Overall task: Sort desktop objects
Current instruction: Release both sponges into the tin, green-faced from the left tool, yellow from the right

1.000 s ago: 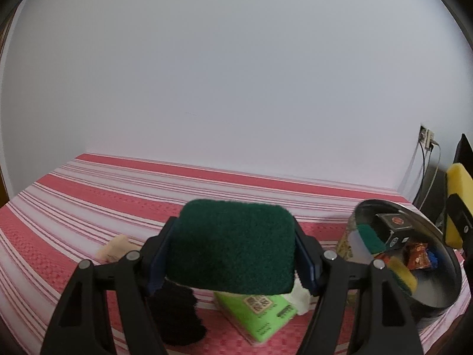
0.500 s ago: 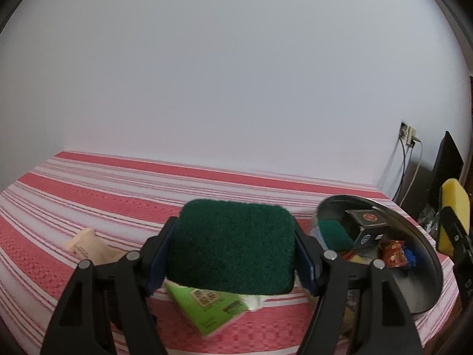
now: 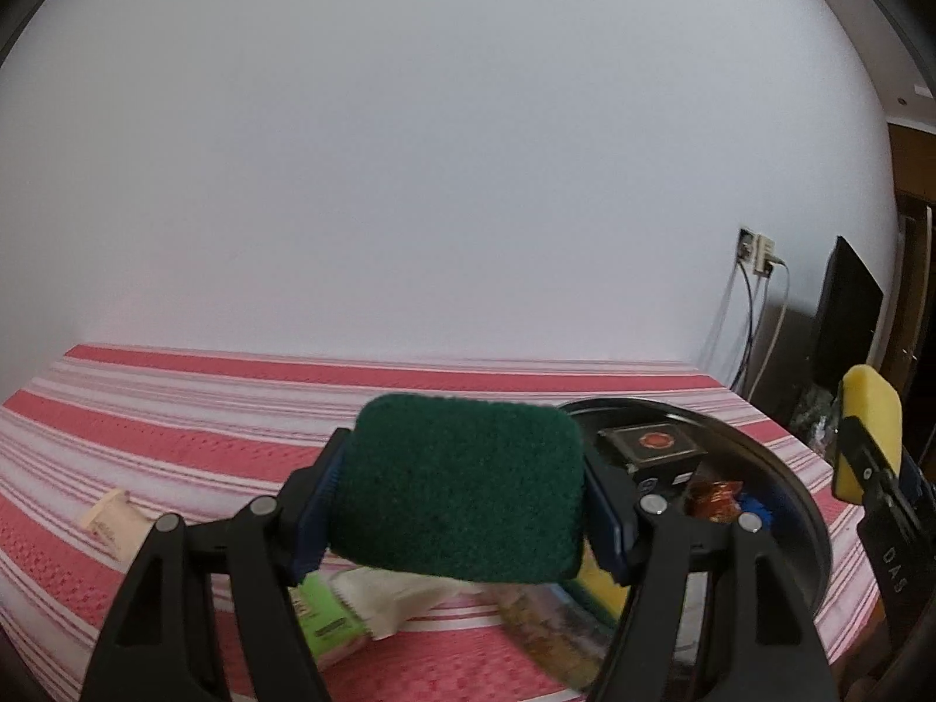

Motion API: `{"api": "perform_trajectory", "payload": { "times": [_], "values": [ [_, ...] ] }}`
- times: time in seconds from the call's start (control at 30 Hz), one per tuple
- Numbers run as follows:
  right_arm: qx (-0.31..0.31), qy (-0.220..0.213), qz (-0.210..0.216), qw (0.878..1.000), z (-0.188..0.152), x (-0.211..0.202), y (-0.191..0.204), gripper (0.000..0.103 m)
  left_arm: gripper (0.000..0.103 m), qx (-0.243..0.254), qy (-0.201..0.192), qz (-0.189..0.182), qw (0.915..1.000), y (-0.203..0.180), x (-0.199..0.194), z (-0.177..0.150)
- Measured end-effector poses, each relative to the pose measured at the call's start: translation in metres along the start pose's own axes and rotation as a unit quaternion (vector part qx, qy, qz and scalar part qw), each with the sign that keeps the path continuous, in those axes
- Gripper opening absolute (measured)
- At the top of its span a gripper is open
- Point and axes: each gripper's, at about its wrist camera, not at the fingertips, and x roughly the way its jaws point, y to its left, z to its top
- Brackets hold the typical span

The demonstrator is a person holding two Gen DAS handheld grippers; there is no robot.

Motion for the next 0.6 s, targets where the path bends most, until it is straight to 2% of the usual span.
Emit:
{"api": "perform_trajectory", "payload": {
  "times": [0.4, 0.6],
  "values": [
    [-0.011, -0.006, -0.017, 1.000, 0.007, 0.016, -0.019, 0.062, 0.071, 0.025, 0.010, -0.018, 0.9995, -0.041, 0.005, 0.005],
    [-0.022, 0.020, -0.010, 1.000, 0.007, 0.034, -0.016, 0.063, 0.071, 0.061, 0.030, -0.014, 0.9976, -0.065, 0.020, 0.009]
  ]
}}
